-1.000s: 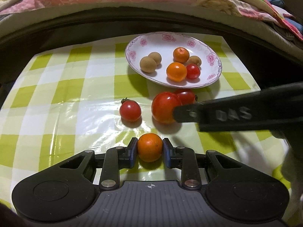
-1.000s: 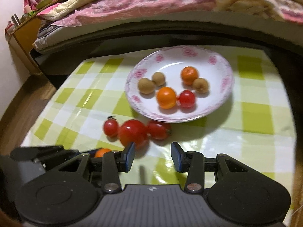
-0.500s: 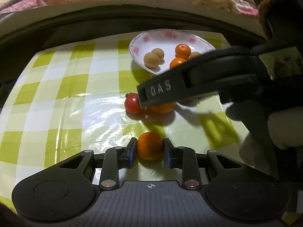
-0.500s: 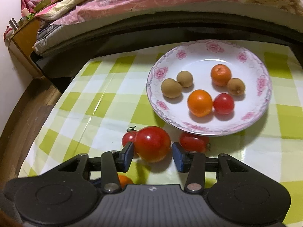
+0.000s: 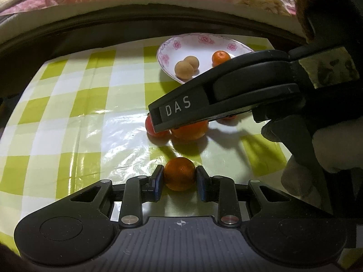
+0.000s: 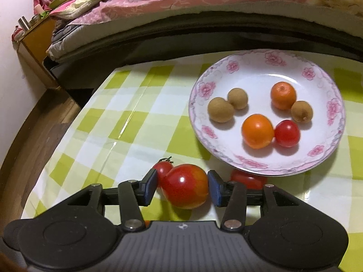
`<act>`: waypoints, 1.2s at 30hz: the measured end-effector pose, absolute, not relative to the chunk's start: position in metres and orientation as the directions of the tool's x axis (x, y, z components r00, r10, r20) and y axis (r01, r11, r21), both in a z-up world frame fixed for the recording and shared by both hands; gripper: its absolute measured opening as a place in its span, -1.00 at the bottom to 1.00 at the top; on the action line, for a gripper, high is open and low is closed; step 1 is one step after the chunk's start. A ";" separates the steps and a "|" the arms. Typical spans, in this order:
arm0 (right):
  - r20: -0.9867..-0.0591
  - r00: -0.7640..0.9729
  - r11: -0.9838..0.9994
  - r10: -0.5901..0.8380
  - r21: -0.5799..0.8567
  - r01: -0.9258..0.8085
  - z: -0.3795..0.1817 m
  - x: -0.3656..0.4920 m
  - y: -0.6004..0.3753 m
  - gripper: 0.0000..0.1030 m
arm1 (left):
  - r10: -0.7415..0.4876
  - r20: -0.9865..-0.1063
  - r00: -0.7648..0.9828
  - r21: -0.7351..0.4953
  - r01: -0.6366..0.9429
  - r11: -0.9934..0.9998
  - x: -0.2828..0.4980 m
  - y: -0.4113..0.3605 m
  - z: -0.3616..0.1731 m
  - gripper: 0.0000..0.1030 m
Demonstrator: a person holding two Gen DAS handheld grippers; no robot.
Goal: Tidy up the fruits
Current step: 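Close the right tool on the large red tomato while the left tool holds the tangerine, then carry the tangerine and large tomato with both tools over the plate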
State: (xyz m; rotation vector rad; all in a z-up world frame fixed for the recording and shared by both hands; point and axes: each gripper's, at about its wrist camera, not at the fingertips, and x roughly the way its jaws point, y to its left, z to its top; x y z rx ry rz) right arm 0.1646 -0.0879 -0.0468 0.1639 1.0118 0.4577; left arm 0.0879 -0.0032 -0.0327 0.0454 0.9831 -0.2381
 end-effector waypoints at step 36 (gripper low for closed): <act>-0.786 0.505 0.915 0.356 0.184 -0.358 -0.018 0.128 -0.121 -0.13 | -0.099 -0.858 0.504 0.059 0.289 0.955 0.094 -0.033 -0.035 -0.26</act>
